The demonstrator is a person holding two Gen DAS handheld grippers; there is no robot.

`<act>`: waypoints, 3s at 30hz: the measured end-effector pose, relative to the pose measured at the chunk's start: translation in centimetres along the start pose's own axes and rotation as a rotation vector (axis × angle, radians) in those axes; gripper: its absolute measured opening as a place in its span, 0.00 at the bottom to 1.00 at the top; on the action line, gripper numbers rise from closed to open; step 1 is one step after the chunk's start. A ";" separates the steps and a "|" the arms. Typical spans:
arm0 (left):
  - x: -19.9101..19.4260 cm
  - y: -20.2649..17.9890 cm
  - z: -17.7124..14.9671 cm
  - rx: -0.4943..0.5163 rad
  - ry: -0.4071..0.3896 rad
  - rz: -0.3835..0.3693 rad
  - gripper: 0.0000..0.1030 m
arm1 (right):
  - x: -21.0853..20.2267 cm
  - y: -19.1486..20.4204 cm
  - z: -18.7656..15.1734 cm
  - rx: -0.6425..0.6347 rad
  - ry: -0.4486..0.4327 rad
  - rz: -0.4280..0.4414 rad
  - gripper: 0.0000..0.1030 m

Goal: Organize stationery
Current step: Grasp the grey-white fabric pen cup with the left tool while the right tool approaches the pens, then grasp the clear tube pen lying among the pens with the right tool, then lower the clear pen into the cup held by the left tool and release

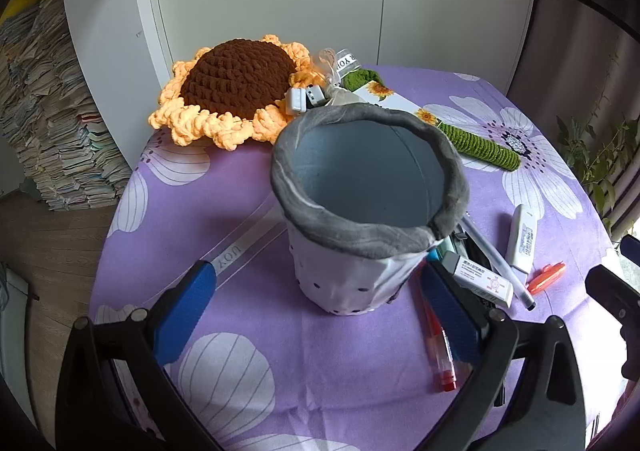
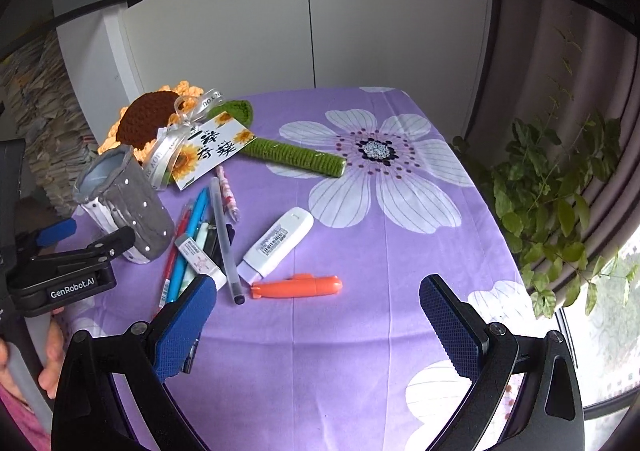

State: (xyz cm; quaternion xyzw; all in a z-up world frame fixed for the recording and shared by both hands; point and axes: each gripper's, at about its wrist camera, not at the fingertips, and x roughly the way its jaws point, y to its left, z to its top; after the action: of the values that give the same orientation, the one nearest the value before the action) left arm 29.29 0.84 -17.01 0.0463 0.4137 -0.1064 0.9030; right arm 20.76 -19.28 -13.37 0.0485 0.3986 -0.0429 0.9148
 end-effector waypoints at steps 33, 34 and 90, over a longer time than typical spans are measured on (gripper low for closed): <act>-1.1 2.5 -2.8 0.055 -0.069 -0.059 0.62 | 8.3 7.4 4.5 -0.256 0.209 0.164 0.34; -1.1 2.5 -2.7 0.052 -0.069 -0.060 0.62 | 8.6 7.4 4.7 -0.251 0.213 0.166 0.34; -0.9 2.5 -3.0 0.066 -0.059 -0.047 0.61 | -7.3 12.2 12.3 -0.214 -0.295 0.429 0.13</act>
State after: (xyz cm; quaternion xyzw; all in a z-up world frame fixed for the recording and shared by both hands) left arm 27.05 3.91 -18.30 0.0630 0.3841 -0.1425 0.9101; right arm 26.17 -8.46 1.00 0.0282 0.2442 0.1872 0.9510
